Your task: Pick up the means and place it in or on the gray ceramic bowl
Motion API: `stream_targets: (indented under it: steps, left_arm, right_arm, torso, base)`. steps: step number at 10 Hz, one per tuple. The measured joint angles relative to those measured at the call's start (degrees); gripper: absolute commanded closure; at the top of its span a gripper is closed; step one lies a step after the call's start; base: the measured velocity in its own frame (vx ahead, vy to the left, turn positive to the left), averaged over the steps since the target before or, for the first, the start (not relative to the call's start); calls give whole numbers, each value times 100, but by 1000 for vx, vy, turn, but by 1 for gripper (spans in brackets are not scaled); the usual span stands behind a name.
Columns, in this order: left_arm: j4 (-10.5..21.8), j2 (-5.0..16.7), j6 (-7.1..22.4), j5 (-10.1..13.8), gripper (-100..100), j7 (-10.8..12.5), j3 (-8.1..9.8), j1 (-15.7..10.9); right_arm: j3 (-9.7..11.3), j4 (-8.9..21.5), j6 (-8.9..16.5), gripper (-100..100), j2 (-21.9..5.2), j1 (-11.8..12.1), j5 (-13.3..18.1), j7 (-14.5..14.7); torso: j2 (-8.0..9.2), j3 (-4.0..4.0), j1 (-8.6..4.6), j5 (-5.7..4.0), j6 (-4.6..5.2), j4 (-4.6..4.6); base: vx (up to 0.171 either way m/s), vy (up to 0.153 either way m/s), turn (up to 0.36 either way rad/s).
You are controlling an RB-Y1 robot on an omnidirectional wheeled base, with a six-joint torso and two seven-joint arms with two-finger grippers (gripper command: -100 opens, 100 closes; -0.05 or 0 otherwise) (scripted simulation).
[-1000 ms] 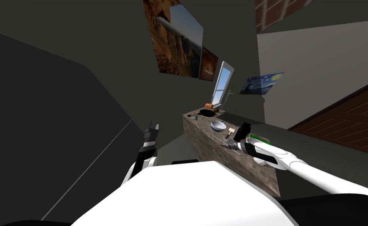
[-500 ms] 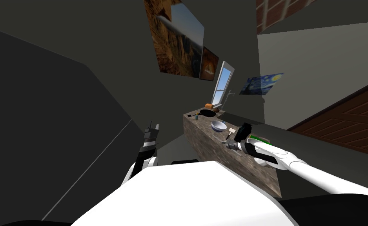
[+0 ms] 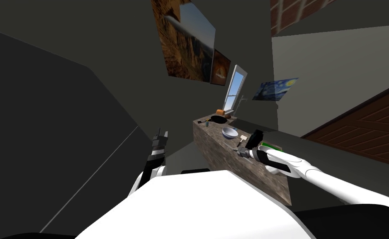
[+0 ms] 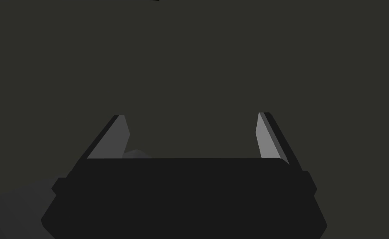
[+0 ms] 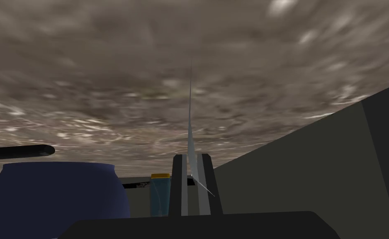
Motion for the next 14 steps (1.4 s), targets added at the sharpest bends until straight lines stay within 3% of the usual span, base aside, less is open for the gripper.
stream_targets:
  steps: [7,8,9,14]
  left_arm:
    - [0,0,0,0,0,0,0,0]
    - [0,0,0,0,0,0,-1,0]
    - [0,-1,0,0,0,0,-1,0]
    - [0,-2,0,0,0,0,-2,-1]
  right_arm:
    - [156,-1125,830,100,-393,223,1,-443]
    - [160,-1144,858,0,-399,224,3,-457]
    - [159,-1141,856,100,-399,225,3,-455]
    - [-71,-892,855,100,-789,237,-301,-943]
  torso:
    - [-2,-1,7,0,0,1]
    - [-7,-3,14,0,0,0]
    - [-10,-5,22,2,0,-1]
    - [40,25,62,15,12,11]
  base:
    - [-19,-46,-9]
    - [-2,-5,0]
    - [-52,37,30]
    - [-116,67,32]
